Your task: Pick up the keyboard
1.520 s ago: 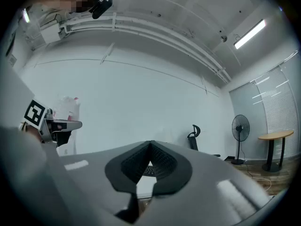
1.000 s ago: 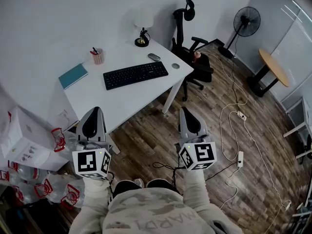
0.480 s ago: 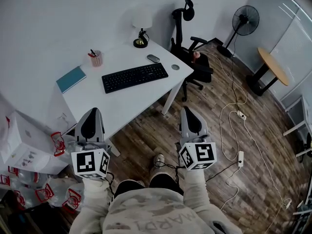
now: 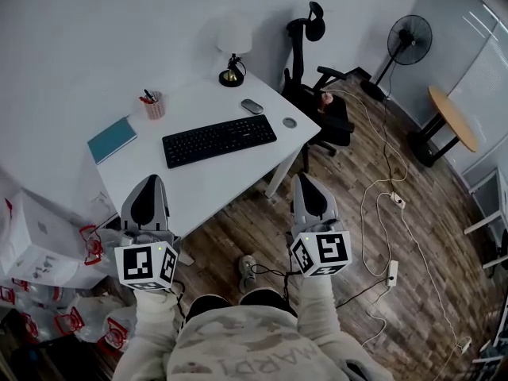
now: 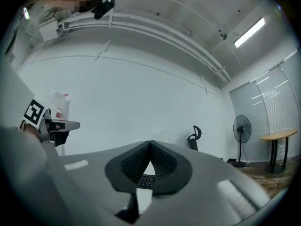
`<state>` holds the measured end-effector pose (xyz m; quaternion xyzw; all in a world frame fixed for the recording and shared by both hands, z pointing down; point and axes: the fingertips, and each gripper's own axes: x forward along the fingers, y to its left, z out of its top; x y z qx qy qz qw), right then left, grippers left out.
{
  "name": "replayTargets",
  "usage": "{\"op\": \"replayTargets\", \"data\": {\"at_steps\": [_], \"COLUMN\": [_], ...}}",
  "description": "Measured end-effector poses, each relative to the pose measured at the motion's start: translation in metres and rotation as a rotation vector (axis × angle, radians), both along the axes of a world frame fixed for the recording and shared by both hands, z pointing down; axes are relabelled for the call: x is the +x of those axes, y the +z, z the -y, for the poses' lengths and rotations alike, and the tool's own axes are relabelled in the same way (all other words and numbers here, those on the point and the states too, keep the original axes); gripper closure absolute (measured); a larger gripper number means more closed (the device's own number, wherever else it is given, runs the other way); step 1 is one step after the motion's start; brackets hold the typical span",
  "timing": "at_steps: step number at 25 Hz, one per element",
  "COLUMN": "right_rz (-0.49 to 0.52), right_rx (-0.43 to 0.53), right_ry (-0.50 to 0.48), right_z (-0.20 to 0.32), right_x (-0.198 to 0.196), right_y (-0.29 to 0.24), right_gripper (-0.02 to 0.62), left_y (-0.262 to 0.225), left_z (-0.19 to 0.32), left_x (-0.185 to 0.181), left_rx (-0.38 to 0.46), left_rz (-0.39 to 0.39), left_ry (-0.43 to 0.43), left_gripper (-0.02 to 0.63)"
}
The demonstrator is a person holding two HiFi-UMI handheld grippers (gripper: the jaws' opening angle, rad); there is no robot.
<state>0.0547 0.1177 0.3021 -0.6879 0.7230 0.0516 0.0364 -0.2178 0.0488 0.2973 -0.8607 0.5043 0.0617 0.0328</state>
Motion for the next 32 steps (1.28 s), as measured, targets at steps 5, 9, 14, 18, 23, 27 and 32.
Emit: {"op": "replayTargets", "data": {"at_steps": [5,9,14,18,23,27,32], "right_rz": [-0.002,-0.007,-0.013,-0.013,-0.013,-0.007,-0.001], "right_rx": [0.002,0.001,-0.003,-0.008,-0.02,-0.026,-0.037], "right_ry": [-0.029,-0.06,-0.103,-0.135,-0.174,-0.201,-0.233], "right_z": [0.044,0.079,0.118,0.147,0.178,0.197,0.215], "right_x": [0.025,0.041,0.061,0.077,0.095,0.11,0.125], "right_y": [-0.006,-0.01,-0.01,-0.006,0.001,0.006,0.014], "right_gripper": [0.586,0.586,0.586,0.586,0.586,0.586,0.586], "left_y": [-0.004,-0.007,-0.004,-0.002,0.004,0.008,0.01], "left_z": [0.033,0.059,0.087,0.107,0.127,0.138,0.145], "left_x": [0.02,0.032,0.048,0.063,0.08,0.091,0.104], "left_rx": [-0.001,-0.004,-0.009,-0.015,-0.025,-0.028,-0.031], "left_rz": [0.005,-0.001,-0.01,-0.006,-0.001,0.004,0.015], "left_ry": [-0.032,-0.072,-0.122,-0.152,-0.193,-0.226,-0.251], "left_gripper": [0.6,0.6,0.6,0.6,0.6,0.6,0.6]}}
